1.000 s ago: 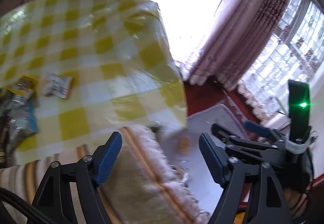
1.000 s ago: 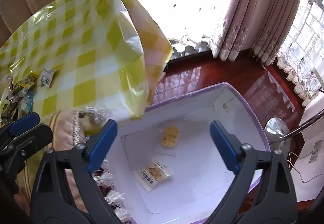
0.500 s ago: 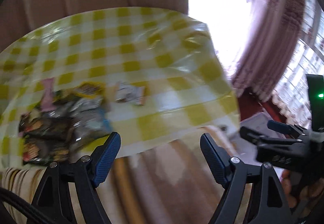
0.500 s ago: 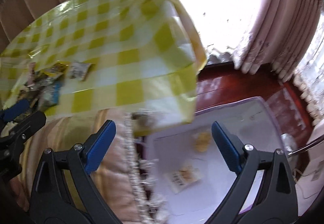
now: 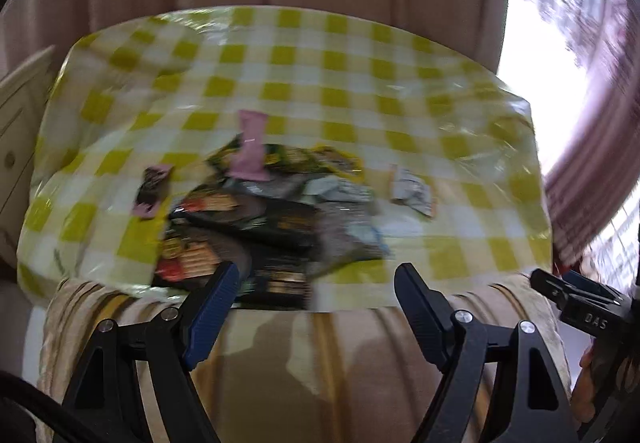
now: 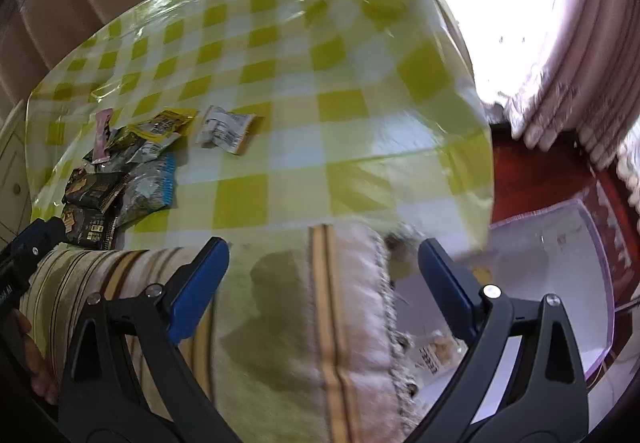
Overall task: Organize snacks
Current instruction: 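Return both tools over the table toward the remaining snacks, then grasp the pink chocolate bar with left tool while right grasps white-orange wrapper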
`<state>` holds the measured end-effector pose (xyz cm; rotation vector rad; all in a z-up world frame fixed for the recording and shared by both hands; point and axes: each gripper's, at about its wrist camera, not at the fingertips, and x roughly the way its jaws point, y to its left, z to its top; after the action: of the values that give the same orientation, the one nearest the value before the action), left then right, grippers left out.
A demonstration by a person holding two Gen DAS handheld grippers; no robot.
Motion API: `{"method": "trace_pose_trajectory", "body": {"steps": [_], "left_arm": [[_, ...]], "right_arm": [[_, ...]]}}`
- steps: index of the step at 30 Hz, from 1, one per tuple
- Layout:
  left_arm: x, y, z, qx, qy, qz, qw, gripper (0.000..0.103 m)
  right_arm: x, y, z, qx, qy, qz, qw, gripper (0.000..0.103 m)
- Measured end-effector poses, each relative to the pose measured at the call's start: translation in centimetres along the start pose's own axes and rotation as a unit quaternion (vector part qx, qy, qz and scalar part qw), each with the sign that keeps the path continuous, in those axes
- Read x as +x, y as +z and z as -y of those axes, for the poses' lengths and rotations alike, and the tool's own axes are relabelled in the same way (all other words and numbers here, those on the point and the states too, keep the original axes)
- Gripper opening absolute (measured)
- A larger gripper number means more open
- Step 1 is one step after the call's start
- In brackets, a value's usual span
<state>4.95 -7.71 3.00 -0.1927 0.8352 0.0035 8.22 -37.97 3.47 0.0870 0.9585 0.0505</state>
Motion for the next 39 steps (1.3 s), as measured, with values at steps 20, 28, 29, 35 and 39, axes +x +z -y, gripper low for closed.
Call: {"method": "trace_pose_trajectory", "body": {"steps": [20,28,29,35,39], "left_arm": [[2.3,2.7,-12.0,-0.109,0.050,0.000,0.9928,0.074],[5.9,4.7,-15.1,-0.129,0.062,-0.028,0.9893,0.067],[6.3,4.9,-15.3,-0.128,0.064,-0.031,0.9893,0.067],[9.2,6.2,-16.1,-0.116,0.085,-0.054,0.9881,0.063],[11.0,6.9,-16.5,-0.106,0.099,-0.068,0.9871,0.062]], "right_arm": [[4.9,3.5,-5.8,-0.074,-0.015,0.017,0.997,0.096],[7.3,4.9,-7.2,-0.110,-0.021,0.013,0.994,0.096],[7.5,5.0,-7.5,-0.117,-0.021,0.015,0.993,0.096],[8.7,5.8,-8.9,-0.155,-0.020,0.020,0.988,0.096],[9.6,6.5,-9.6,-0.174,-0.020,0.021,0.984,0.096]]}}
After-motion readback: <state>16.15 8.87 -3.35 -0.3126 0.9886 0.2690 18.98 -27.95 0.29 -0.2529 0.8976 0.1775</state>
